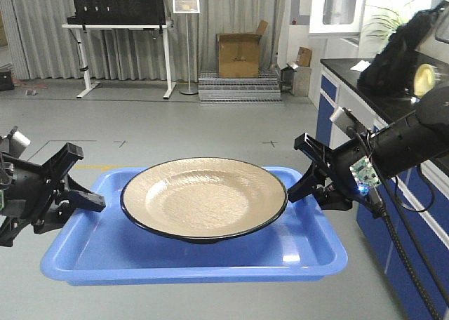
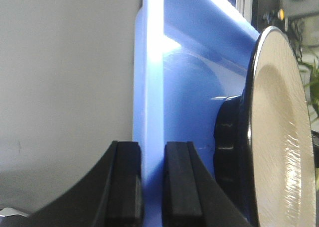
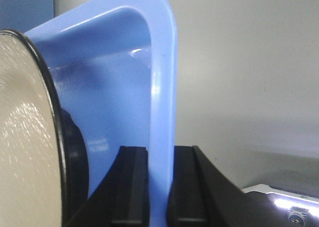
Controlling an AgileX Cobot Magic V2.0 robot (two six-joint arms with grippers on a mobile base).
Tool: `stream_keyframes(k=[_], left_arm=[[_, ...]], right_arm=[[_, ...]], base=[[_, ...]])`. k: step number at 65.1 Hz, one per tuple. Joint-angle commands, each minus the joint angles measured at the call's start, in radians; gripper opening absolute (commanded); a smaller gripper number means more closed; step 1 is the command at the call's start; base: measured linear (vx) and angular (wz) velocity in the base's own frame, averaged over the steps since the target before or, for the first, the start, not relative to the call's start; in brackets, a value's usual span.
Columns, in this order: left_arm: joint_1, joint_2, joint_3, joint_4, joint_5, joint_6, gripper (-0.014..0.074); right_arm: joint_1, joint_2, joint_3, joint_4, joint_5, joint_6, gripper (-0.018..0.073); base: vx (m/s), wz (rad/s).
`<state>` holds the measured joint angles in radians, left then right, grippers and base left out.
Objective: Place disk in tray to left cabinet
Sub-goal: 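Hold the tray with both grippers while driving across the room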
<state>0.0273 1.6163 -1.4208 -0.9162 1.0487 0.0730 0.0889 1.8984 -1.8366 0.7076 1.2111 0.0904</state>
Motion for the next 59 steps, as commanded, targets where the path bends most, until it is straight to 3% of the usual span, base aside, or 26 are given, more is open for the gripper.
stream_keyframes(k=[1,59], left_arm=[[-0.034,-0.054,-0.041,-0.245,0.050,-0.033,-0.0001],[-0.034,-0.054,-0.041,-0.245,0.050,-0.033,-0.0001]], right_arm=[[0.027,-0.061,-0.035,0.209,0.019,0.002,-0.0006],[0.027,-0.061,-0.035,0.210,0.031,0.002,-0.0006]], base=[[0.61,0.09],[0.65,0.08]])
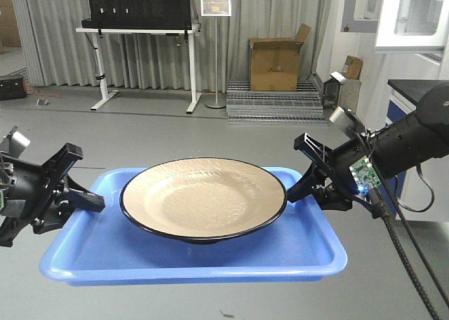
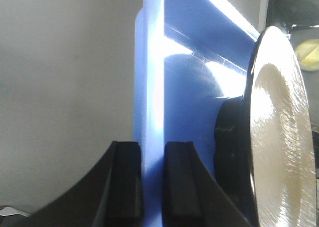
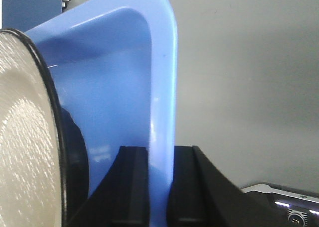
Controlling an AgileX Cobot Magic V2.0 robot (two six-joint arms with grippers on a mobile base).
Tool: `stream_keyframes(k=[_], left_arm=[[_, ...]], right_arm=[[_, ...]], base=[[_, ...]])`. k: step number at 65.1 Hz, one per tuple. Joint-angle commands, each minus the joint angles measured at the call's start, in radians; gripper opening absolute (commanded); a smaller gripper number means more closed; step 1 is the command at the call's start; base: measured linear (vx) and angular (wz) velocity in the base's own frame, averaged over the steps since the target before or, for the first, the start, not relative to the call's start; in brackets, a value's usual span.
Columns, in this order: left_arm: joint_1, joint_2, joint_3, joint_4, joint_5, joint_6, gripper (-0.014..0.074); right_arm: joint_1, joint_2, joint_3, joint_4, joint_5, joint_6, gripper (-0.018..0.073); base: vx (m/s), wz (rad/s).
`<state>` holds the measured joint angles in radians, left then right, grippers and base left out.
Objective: Place disk in tray to left cabinet
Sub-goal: 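Hold the tray with both grippers while driving across the room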
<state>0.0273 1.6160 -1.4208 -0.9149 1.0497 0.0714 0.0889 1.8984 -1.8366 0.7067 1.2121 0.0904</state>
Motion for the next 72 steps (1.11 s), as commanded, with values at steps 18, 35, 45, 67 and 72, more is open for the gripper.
stream_keyframes(k=[18,35,45,67,72], left_arm=[[-0.034,-0.053,-0.041,-0.246,0.050,-0.031,-0.0001],[-0.034,-0.053,-0.041,-0.247,0.049,-0.031,-0.0001],[-0.034,-0.053,-0.041,-0.246,0.049,-0.031,-0.0001],[-0.034,-0.053,-0.041,-0.246,0.048,-0.031,-0.0001],[-0.034,-0.053,-0.041,-0.246,0.048,-0.031,-0.0001]], right_arm=[[0.027,-0.061,-0.035,0.211,0.031,0.002,-0.0006],[0.027,-0.061,-0.035,0.211,0.032,0.002,-0.0006],[0.027,-0.061,-0.035,0.211,0.033,0.002,-0.0006],[0.029,-0.061,-0.035,0.213,0.034,0.002,-0.0006],[0.029,-0.061,-0.035,0.214,0.034,0.002,-0.0006]], base=[[0.69,0.00],[0.70,-0.01],[0.70,-0.03],[0.70,-0.03],[0.69,-0.04]])
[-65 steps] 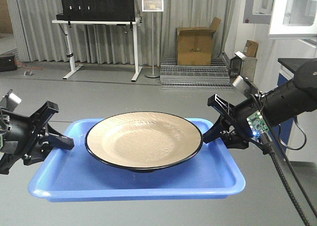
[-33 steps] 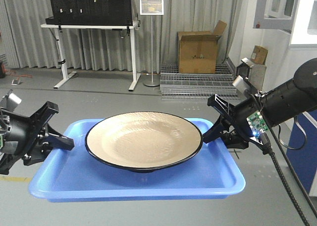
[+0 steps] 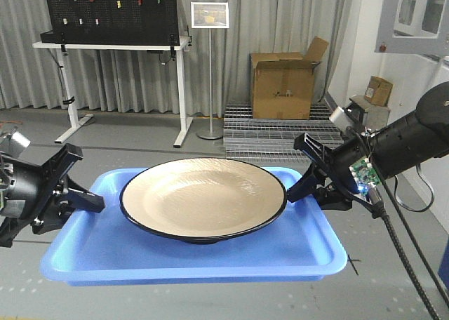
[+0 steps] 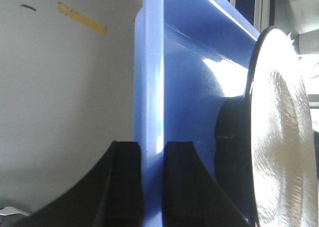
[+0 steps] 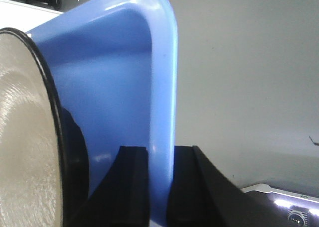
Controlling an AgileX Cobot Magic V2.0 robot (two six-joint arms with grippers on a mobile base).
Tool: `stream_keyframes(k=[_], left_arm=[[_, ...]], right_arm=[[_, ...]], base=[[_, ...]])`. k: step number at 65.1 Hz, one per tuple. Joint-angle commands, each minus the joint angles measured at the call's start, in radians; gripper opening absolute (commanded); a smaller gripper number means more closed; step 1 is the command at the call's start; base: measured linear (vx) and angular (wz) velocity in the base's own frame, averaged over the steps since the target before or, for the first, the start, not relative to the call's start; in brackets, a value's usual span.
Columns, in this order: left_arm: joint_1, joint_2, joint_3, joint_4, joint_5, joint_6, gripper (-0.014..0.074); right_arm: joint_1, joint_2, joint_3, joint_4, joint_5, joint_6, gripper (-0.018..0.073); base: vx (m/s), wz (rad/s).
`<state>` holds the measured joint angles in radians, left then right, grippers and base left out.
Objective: Place disk in tray to left cabinet
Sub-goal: 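Hold the tray with both grippers while driving across the room, then hold the tray with both grippers while driving up to the cabinet shelf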
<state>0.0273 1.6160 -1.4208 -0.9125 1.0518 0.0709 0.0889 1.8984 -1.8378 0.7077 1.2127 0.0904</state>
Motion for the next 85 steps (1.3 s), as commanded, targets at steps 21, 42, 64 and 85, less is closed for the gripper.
stream_keyframes(k=[21,42,64,85], left_arm=[[-0.034,-0.053,-0.041,-0.249,0.048,-0.031,-0.0001],[-0.034,-0.053,-0.041,-0.249,0.047,-0.031,-0.0001],[-0.034,-0.053,-0.041,-0.249,0.047,-0.031,-0.0001],[-0.034,-0.053,-0.041,-0.249,0.046,-0.031,-0.0001]], right_arm=[[0.029,-0.061,-0.033,0.214,0.033,0.002,-0.0006],[0.029,-0.059,-0.033,0.212,0.032,0.002,-0.0006],[0.029,-0.059,-0.033,0.212,0.032,0.002,-0.0006],[0.029,-0.059,-0.033,0.212,0.032,0.002,-0.0006]], base=[[0.68,-0.01],[0.67,-0.01],[0.68,0.00],[0.66,0.00]])
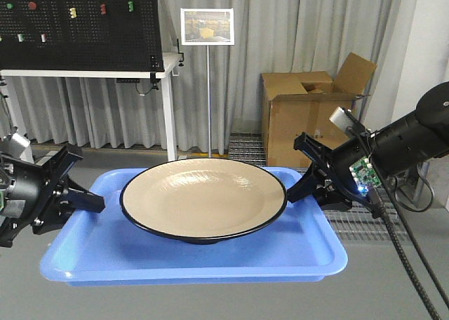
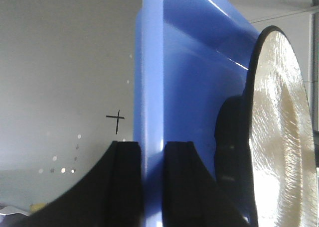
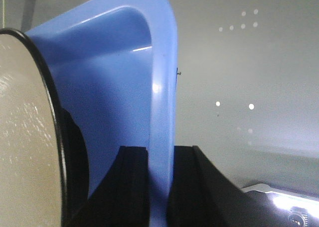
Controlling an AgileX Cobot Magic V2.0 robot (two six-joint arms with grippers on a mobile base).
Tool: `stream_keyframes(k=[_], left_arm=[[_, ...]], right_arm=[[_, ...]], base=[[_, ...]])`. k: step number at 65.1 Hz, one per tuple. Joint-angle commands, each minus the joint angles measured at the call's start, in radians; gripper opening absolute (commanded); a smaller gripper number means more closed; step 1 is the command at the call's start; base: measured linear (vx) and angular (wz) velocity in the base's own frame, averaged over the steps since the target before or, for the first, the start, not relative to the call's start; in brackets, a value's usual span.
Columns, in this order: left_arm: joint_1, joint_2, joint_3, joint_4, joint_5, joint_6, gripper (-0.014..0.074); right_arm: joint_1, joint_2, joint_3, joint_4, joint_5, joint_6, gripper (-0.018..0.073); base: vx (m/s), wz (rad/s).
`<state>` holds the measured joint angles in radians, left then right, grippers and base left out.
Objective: Place disk in tray to left cabinet
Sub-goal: 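Hold the tray with both grippers while driving up to the cabinet shelf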
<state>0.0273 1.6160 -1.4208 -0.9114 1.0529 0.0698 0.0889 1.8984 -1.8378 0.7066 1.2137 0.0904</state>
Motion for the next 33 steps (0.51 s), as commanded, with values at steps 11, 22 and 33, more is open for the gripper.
stream_keyframes(k=[11,22,33], left_arm=[[-0.034,-0.053,-0.041,-0.250,0.045,-0.030,-0.0001],[-0.034,-0.053,-0.041,-0.250,0.045,-0.030,-0.0001],[-0.034,-0.053,-0.041,-0.250,0.045,-0.030,-0.0001]], right_arm=[[0.029,-0.059,-0.033,0.213,0.031,0.002,-0.0006],[0.029,-0.059,-0.033,0.213,0.031,0.002,-0.0006],[0.029,-0.059,-0.033,0.213,0.031,0.002,-0.0006]], base=[[0.63,-0.03],[0.61,-0.04],[0.58,-0.05]])
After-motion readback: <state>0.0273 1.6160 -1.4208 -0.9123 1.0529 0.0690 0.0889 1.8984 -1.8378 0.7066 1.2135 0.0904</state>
